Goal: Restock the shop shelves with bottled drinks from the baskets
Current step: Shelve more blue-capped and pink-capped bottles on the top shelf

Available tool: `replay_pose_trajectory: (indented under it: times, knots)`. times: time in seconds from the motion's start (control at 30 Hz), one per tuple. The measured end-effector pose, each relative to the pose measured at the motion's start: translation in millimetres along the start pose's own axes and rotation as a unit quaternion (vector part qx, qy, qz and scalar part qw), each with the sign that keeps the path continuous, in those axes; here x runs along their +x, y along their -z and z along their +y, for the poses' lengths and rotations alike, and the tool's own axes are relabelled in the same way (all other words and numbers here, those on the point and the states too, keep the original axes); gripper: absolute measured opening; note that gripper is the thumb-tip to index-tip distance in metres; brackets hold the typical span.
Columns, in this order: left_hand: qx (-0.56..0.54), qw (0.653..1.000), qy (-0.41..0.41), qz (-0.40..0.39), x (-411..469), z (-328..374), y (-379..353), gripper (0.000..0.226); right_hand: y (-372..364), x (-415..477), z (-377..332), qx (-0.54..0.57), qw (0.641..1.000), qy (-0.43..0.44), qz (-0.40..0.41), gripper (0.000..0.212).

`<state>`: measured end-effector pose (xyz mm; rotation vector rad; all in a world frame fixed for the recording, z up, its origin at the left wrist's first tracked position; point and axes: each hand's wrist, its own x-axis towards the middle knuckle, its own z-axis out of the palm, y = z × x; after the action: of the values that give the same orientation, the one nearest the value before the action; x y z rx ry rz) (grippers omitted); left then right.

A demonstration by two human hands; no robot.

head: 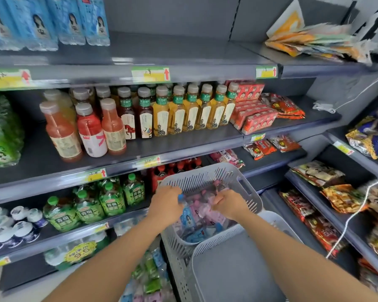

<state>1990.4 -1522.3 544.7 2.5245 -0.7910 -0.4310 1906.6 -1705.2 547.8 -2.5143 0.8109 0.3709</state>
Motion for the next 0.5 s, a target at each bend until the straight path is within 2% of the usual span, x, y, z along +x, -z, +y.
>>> replay_pose_trajectory:
  times: [0.03,0.1,0.2,0.37,0.5]
  knots:
    - [0.009,1.0,-0.001,-0.012,7.3,0.7,-8.1,0.029,-5.3,7.2,5.8,-0.014,0.999,-0.005,-0.03,0.01]
    - [0.035,0.999,-0.003,-0.037,23.9,1.9,-26.0,0.03,-18.0,24.7,18.5,-0.051,0.995,-0.023,-0.077,0.025]
    - [0.09,0.993,0.0,-0.08,48.1,3.2,-53.4,0.034,-34.4,51.5,36.8,-0.084,0.99,-0.032,-0.113,0.035]
    - [0.154,0.975,0.022,-0.158,83.6,-8.4,-101.1,0.036,-64.8,90.0,58.7,-0.13,0.974,-0.036,-0.18,0.042]
    - [0.192,0.965,0.038,-0.176,105.2,-19.9,-129.3,0.047,-88.4,108.7,67.8,-0.178,0.959,-0.033,-0.219,0.039]
